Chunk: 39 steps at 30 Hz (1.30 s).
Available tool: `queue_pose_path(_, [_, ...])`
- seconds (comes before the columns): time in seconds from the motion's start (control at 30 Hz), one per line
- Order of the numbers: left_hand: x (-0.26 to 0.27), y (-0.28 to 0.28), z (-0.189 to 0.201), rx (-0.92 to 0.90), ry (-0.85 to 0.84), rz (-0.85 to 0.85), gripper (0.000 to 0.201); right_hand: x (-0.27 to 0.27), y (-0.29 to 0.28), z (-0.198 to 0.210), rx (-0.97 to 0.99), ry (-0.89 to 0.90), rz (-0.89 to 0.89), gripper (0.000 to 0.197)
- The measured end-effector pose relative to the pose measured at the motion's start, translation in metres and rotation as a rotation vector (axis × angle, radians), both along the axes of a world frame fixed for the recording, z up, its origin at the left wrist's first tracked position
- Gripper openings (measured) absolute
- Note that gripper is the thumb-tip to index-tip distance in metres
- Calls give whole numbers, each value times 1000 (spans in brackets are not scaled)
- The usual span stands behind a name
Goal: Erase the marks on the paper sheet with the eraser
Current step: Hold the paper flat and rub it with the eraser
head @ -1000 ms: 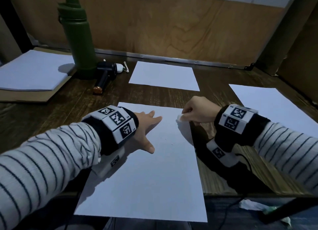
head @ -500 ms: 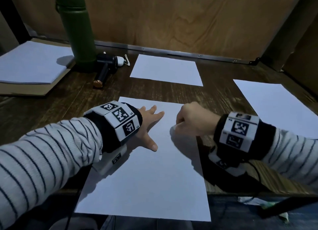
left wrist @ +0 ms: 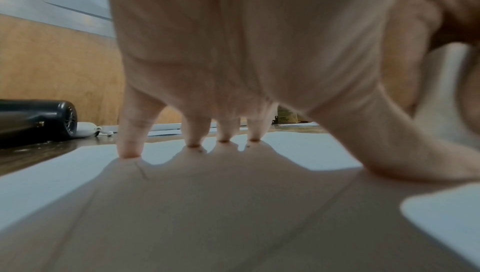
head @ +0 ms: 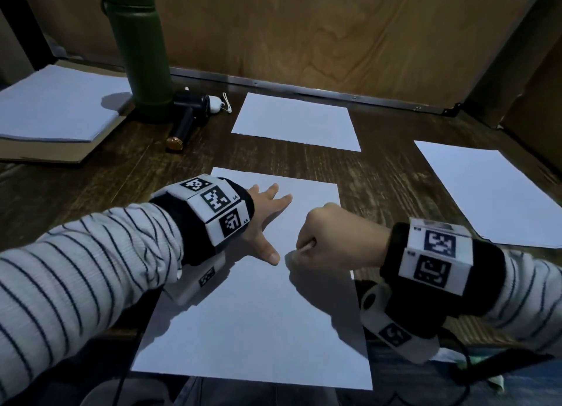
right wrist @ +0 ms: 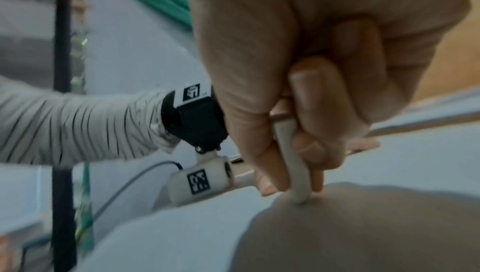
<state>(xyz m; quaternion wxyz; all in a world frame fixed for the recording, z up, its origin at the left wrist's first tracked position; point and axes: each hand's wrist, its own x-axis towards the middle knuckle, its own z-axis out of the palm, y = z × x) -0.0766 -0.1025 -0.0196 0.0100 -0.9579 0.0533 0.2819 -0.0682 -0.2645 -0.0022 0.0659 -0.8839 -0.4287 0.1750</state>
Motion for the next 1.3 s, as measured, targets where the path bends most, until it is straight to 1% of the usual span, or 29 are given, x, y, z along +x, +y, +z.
queue_pose_path(0.07, [0,-1,1,-3,1,-1,122,9,-3,3,-12,-17,-51,46])
queue_pose_path(0.13, [0,-1,0,1,-8,-6,121,23,-7,8,-20,-31,-148,38])
queue_pose_path(0.2, [-1,-1,-1,-7,-14,-4,121,26,-7,8,-16,-51,-184,39])
queue_pose_path(0.27, [-1,0,-1,-16,-15,3,121,15,-2,4,-4,-60,-142,44])
queue_pose_path(0.37, [0,-1,0,-1,0,2,122,0,7,-2,0,-25,-40,52])
queue_pose_path(0.43, [1,-1,0,9,4,1,122,7,6,0,-21,-21,-58,49])
queue_pose_path(0.5, [1,-1,0,13,2,-1,121,20,2,5,-29,-41,-128,45])
queue_pose_path(0.57, [1,-1,-1,7,-1,-3,121,22,2,7,-17,-65,-151,47])
queue_pose_path(0.73, [1,-1,-1,1,-1,-1,122,-6,14,1,0,-20,1,54])
queue_pose_path(0.8, [1,-2,0,6,5,-3,122,2,12,2,-11,-38,-23,53])
queue_pose_path(0.87, [0,-1,0,8,0,-6,121,13,10,7,-10,-58,-94,52])
queue_pose_path(0.93, [-2,-1,1,-12,-9,-6,120,13,12,8,7,-71,-128,51])
queue_pose_path(1.0, [-2,-2,1,-27,-15,-2,120,2,17,8,12,-53,-103,49])
queue_pose_path(1.07, [-2,-2,1,-23,-12,4,120,-8,20,5,-5,-11,-43,50])
queue_pose_path(1.13, [-1,-2,0,-33,-15,5,122,-3,18,5,-37,-20,-39,52])
queue_pose_path(1.23, [-3,-1,1,-39,-23,6,121,15,12,10,-46,-81,-155,47])
queue_pose_path(1.3, [-4,-2,2,-39,-29,3,120,13,13,12,-26,-110,-194,43])
